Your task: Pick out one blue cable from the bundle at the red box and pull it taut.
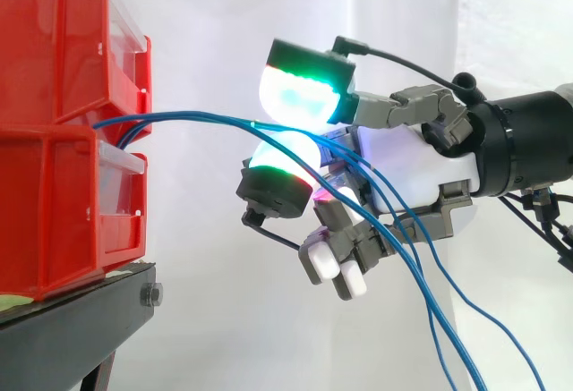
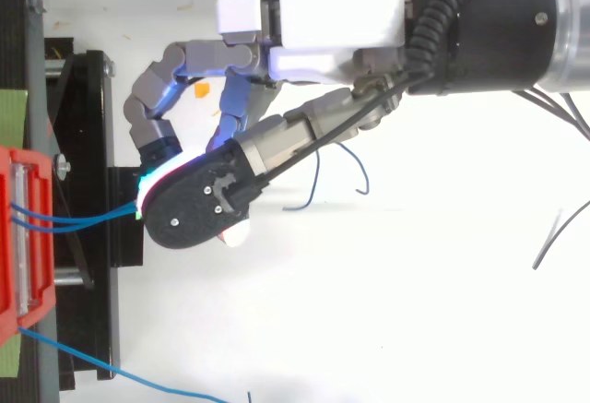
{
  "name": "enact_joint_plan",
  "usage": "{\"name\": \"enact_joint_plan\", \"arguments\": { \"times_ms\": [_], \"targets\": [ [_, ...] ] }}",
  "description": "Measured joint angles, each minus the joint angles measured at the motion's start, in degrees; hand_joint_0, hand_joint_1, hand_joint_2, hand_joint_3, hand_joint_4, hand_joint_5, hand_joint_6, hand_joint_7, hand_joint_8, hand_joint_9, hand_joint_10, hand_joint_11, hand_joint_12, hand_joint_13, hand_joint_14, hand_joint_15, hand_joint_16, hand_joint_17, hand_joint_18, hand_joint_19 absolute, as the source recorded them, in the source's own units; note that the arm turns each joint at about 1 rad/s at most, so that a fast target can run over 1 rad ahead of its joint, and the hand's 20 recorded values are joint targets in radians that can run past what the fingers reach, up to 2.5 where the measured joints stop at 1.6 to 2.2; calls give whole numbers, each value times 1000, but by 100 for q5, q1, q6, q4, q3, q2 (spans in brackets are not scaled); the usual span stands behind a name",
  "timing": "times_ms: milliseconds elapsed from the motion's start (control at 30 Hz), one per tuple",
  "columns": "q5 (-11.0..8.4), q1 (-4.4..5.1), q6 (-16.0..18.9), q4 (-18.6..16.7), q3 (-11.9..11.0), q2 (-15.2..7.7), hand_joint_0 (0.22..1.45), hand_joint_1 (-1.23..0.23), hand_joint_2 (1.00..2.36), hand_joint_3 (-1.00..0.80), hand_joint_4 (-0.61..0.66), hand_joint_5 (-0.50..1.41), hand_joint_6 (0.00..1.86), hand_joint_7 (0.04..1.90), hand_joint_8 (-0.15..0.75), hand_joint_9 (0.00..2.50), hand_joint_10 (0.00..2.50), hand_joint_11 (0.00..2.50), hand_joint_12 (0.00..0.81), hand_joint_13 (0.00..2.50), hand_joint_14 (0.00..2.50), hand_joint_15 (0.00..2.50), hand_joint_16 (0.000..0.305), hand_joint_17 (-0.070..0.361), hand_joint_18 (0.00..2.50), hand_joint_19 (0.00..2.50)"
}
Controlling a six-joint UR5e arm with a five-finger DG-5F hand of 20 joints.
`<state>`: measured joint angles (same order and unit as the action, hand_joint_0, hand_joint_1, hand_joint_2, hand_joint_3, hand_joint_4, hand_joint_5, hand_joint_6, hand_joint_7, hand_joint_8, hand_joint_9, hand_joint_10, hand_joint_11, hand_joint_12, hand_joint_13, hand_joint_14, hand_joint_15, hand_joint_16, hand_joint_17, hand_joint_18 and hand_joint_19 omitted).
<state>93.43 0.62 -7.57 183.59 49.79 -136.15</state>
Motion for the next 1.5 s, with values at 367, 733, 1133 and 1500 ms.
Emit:
{"name": "enact_joint_plan", "arguments": {
  "times_ms": [367, 733, 1133, 1500],
  "targets": [
    [0, 0, -4, -7, -3, 0, 628, -841, 1030, -47, 88, -134, 906, 1330, 297, 1155, 21, 514, 385, 950, 17, 429, 49, 109, 857, 672],
    [0, 0, -5, -7, 5, 0, 781, -891, 1000, -500, -92, -153, 927, 1415, 271, 1146, 21, 530, 370, 955, 17, 422, 47, 105, 885, 620],
    [-21, 7, 8, -7, 20, 0, 745, -947, 1000, -500, -92, -143, 943, 1356, 257, 1177, 25, 530, 362, 969, 18, 424, 45, 102, 897, 606],
    [-2, 6, 10, -7, 30, 0, 699, -1038, 1000, -500, -15, -141, 933, 1213, 244, 1145, 21, 519, 358, 940, 17, 418, 44, 99, 856, 585]
  ]
}}
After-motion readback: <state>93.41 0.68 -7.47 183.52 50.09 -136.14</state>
